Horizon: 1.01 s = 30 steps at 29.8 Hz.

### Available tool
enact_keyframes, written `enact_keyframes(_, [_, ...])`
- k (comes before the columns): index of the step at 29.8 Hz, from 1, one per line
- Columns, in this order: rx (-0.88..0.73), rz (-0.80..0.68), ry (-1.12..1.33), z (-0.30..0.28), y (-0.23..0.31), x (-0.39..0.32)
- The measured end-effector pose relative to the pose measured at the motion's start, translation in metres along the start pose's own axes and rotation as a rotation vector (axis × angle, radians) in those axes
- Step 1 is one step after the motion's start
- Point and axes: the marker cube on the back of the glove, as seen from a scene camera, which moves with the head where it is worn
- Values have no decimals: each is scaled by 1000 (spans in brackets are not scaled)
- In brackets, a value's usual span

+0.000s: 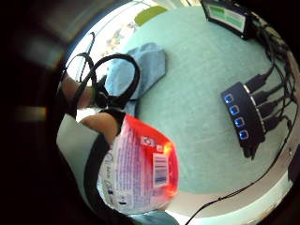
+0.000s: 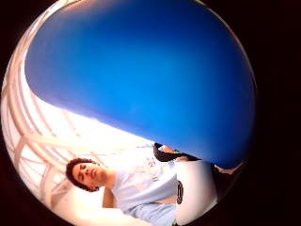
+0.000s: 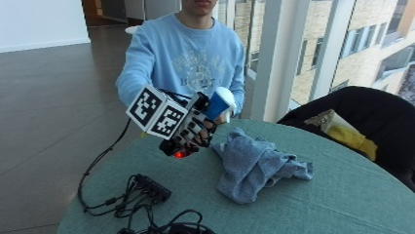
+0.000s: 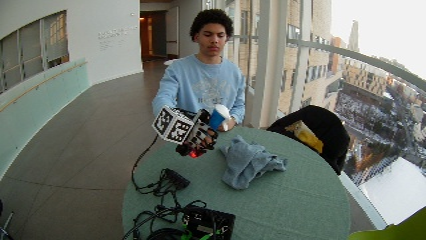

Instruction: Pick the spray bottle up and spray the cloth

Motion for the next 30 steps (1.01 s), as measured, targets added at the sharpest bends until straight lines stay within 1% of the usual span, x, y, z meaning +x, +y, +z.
enact_keyframes(6, [-137, 38, 19, 24, -17, -4])
enact_keyframes(12, [-215, 75, 76, 37, -21, -4])
enact_keyframes(19, [-257, 109, 79, 44, -20, 2])
enact_keyframes(30, [-280, 106, 80, 43, -17, 2])
